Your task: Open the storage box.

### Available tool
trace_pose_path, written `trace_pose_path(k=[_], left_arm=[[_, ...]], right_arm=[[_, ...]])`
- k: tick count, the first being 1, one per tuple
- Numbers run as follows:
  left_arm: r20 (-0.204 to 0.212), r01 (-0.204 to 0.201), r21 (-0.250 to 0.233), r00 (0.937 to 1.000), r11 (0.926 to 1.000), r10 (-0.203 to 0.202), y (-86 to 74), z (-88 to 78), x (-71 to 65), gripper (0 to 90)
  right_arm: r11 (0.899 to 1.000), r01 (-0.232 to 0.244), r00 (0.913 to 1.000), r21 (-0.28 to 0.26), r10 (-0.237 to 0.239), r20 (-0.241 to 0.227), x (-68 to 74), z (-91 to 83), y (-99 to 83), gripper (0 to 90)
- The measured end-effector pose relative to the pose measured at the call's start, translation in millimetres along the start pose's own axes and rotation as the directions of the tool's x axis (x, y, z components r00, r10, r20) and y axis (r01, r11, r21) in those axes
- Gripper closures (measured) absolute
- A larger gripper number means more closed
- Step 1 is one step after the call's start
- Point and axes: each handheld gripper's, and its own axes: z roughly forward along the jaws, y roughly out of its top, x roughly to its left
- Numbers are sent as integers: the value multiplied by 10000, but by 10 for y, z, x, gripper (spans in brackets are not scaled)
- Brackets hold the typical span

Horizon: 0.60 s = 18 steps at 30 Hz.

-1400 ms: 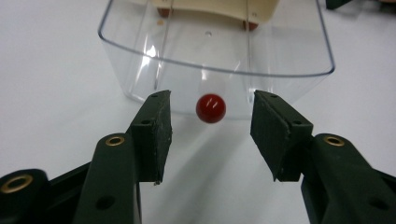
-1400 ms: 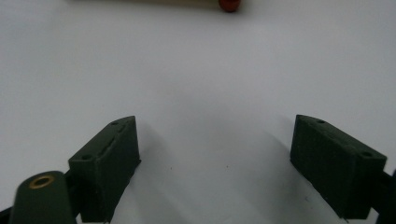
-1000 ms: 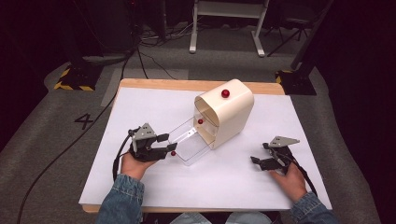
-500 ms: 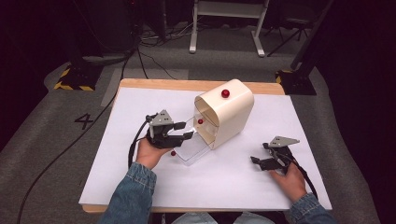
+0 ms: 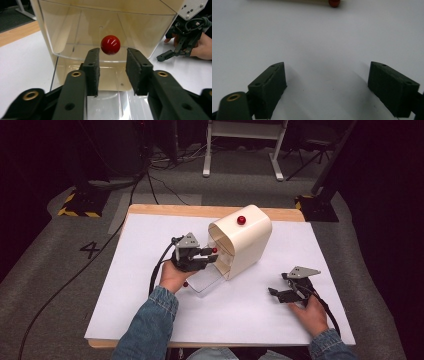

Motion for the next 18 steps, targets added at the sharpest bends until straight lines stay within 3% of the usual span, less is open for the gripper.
trace_pose_path(k=[4, 6, 10, 13, 16, 18], left_arm=[[-185, -148, -27, 9997, 9999, 148, 0, 2, 33, 720], [-62, -37, -64, 10000, 10000, 37, -4, 5, 37, 745], [-206, -264, 99, 9994, 9996, 266, -6, 12, 21, 773], [-284, -250, 233, 9993, 9994, 257, -15, 11, 25, 850], [-312, -432, 284, 9985, 9987, 440, -17, 1, 21, 853], [-298, -244, 180, 9992, 9995, 250, -12, 3, 7, 836]], right_arm=[[10000, 58, 10000, -16, -58, 45, 6, -3, -1, 152], [10000, 75, 10000, -20, -75, 52, 7, -3, -1, 152], [10000, 79, 10000, -19, -79, 58, 7, -3, -1, 152], [10000, 90, 9999, -26, -90, 65, 9, -4, -1, 152], [10000, 91, 9999, -24, -91, 61, 8, -4, -1, 152], [10000, 79, 10000, -17, -79, 58, 7, -4, -1, 152]])
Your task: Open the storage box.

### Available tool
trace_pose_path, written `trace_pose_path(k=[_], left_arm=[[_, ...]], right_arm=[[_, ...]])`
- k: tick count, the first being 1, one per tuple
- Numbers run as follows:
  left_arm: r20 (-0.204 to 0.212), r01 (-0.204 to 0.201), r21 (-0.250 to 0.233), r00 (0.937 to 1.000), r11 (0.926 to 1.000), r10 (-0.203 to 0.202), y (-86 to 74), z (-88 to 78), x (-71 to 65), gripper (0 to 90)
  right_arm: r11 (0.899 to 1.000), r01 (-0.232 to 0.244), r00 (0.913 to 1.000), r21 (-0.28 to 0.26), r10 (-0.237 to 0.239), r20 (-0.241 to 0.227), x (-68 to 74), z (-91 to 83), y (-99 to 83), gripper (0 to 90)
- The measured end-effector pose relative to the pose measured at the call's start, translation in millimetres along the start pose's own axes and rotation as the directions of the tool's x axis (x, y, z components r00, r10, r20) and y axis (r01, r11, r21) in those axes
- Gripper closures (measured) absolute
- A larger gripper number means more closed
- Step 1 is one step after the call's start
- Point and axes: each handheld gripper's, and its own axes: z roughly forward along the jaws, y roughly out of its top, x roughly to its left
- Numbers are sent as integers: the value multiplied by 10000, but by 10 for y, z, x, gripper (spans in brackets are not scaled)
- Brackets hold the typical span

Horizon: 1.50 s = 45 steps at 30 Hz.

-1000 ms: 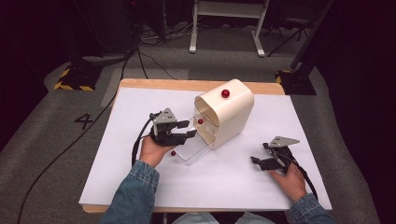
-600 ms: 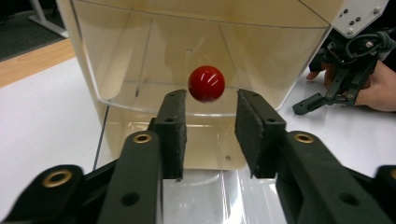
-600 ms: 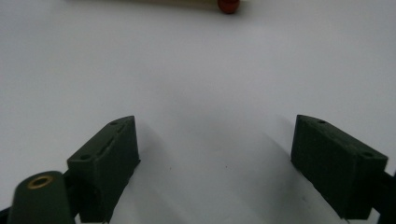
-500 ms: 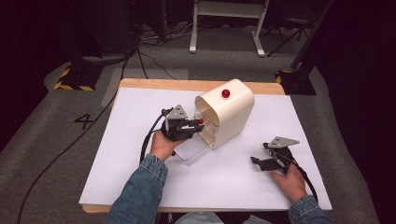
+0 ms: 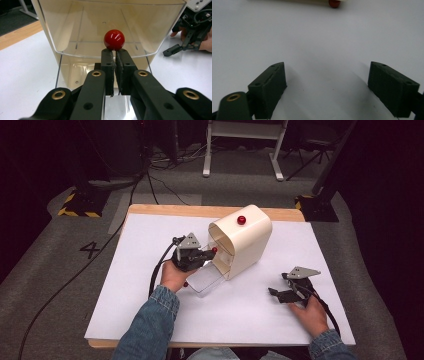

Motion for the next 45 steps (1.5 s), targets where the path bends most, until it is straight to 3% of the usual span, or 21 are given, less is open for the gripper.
trace_pose_path(k=[6, 15, 19, 24, 26, 32, 35, 45], left_arm=[[53, 36, -267, 10000, 9996, -35, 6, -18, 4, 753], [209, 38, -634, 9998, 9980, -25, 6, -28, 15, 725], [435, 197, -827, 9989, 9964, -161, -5, -31, 30, 703], [401, 245, -907, 9990, 9956, -210, -9, -25, 37, 708], [503, 391, -1160, 9982, 9925, -334, -6, -39, 44, 705], [108, 31, -1092, 9999, 9940, -19, 13, -49, 12, 731], [87, 53, -1066, 10000, 9943, -44, 16, -54, -4, 732], [-36, -109, -1013, 9999, 9948, 106, -61, -265, -23, 733]], right_arm=[[10000, -13, 10000, 5, 13, -2, -1, 0, 0, 152], [10000, -1, 10000, -6, 1, -3, 0, 0, 0, 152], [10000, -8, 10000, 1, 8, -5, 0, 0, 0, 152], [10000, -8, 10000, 1, 8, -4, -1, 0, 0, 152], [10000, 2, 10000, -1, -2, 0, 0, 0, 0, 152], [10000, 0, 10000, -7, 0, -3, 0, 0, 0, 152], [10000, 7, 10000, -6, -7, -1, 1, 0, 0, 152], [10000, 48, 10000, -30, -48, 31, 7, -2, -1, 153]])
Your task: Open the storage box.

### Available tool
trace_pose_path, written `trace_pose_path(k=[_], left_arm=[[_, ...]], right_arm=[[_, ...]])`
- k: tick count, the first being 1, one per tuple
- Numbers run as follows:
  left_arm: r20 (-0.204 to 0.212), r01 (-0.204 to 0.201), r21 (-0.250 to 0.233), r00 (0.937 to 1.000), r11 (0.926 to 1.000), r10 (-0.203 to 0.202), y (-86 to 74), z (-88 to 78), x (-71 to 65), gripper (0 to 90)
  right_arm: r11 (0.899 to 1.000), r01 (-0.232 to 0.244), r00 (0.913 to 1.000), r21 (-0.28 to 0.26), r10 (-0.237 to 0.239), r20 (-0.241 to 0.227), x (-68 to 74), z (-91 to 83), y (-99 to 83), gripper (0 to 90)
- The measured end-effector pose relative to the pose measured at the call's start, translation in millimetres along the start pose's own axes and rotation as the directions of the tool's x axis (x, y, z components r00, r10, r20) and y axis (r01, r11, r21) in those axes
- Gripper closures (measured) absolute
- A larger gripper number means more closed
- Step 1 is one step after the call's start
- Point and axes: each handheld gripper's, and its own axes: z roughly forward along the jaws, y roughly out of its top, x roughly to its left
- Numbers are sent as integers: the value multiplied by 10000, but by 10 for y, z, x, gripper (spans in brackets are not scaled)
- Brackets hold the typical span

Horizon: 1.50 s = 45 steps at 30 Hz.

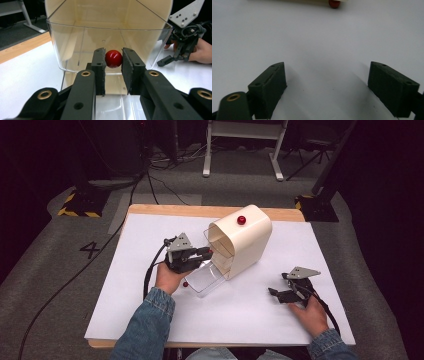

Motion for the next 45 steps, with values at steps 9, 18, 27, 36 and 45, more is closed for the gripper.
trace_pose_path(k=[9, 18, 27, 36, 45], left_arm=[[-305, 146, -30, 9994, 9999, -147, -123, -283, -34, 733], [-561, 84, -14, 9984, 10000, -84, -227, -448, -52, 730], [-435, 566, -68, 9974, 9984, -568, -302, -498, -21, 564], [-642, 649, -66, 9958, 9979, -652, -340, -594, -30, 530], [-1228, 312, 539, 9921, 9981, -244, -363, -779, -102, 467]], right_arm=[[10000, -30, 10000, 6, 30, -36, -4, 1, 0, 154], [9999, -146, 9998, 62, 147, -163, -22, 6, 2, 156], [9999, -137, 9998, 55, 138, -164, -21, 5, 2, 157], [9999, -142, 9997, 59, 143, -178, -23, 6, 2, 159], [9998, -165, 9996, 59, 166, -210, -27, 7, 2, 160]])
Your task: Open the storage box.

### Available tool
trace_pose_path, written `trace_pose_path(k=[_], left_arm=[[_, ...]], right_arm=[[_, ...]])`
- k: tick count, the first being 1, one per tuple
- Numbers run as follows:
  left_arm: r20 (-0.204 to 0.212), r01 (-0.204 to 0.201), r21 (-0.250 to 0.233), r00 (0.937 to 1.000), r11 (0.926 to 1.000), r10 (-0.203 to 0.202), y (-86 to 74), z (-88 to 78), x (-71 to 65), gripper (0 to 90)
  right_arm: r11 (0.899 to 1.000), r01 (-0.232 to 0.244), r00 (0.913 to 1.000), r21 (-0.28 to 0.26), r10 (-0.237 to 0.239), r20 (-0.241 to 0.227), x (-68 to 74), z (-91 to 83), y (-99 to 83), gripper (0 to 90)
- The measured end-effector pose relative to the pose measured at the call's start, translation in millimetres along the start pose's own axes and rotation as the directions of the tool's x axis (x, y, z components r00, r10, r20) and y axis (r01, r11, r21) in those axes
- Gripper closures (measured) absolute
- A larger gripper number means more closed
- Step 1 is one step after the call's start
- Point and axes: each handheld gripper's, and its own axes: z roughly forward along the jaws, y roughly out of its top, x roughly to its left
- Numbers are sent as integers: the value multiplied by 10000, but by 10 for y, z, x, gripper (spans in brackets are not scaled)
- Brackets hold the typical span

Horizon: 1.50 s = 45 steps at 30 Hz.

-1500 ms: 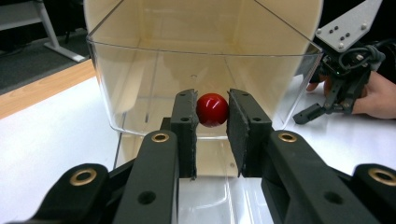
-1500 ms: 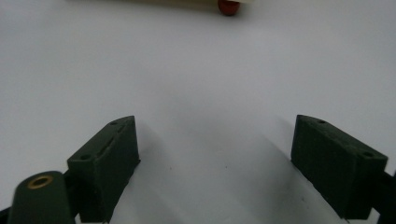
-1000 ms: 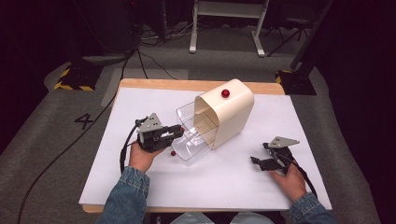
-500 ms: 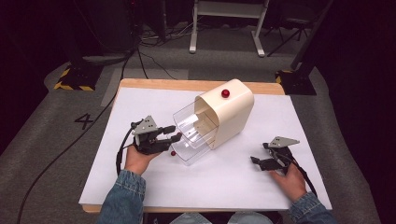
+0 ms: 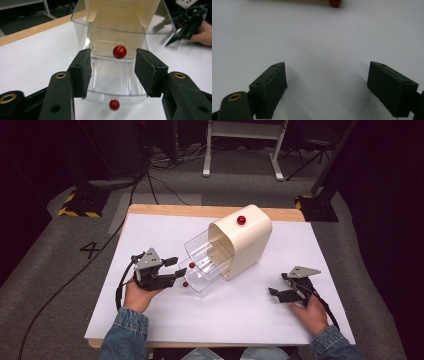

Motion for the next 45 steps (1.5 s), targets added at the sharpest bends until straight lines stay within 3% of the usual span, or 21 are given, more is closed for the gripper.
trace_pose_path(k=[3, 10, 20, 27, 36, 38, 39, 40, 41, 42, 45], left_arm=[[-358, -142, 350, 9992, 9993, 155, -42, -100, -34, 439], [-736, -159, 957, 9970, 9953, 230, -166, -221, -65, 395], [-1318, 220, 1473, 9913, 9889, -24, -395, -470, -41, 364], [-1461, 415, 2398, 9892, 9699, -62, -573, -467, 5, 334], [-1810, 819, 3367, 9833, 9381, -209, -798, -345, 80, 302], [-1861, 842, 3426, 9823, 9357, -203, -823, -324, 80, 294], [-1975, 929, 3617, 9801, 9277, -211, -867, -283, 70, 287], [-1975, 929, 3617, 9801, 9277, -211, -867, -283, 70, 281], [-2145, 890, 3920, 9767, 9156, -31, -905, -236, 60, 270], [-2197, 947, 3989, 9756, 9121, -52, -926, -214, 49, 255], [-2382, 1330, 3702, 9702, 9194, -444, -969, -221, 85, 211]], right_arm=[[10000, -33, 10000, 22, 33, -14, -4, 1, 1, 160], [10000, -81, 10000, 32, 82, -57, -8, 3, 2, 160], [10000, -93, 9999, 35, 93, -69, -10, 4, 2, 160], [9999, -95, 9999, 35, 96, -72, -10, 4, 2, 160], [10000, -87, 9999, 31, 87, -67, -9, 4, 2, 160], [10000, -89, 9999, 31, 89, -66, -9, 3, 2, 160], [10000, -89, 9999, 26, 89, -67, -9, 4, 2, 160], [10000, -91, 9999, 26, 91, -66, -9, 4, 2, 160], [10000, -94, 9999, 24, 94, -71, -9, 3, 2, 160], [10000, -90, 9999, 31, 90, -67, -9, 3, 2, 160], [10000, -86, 9999, 29, 86, -63, -9, 3, 2, 160]])
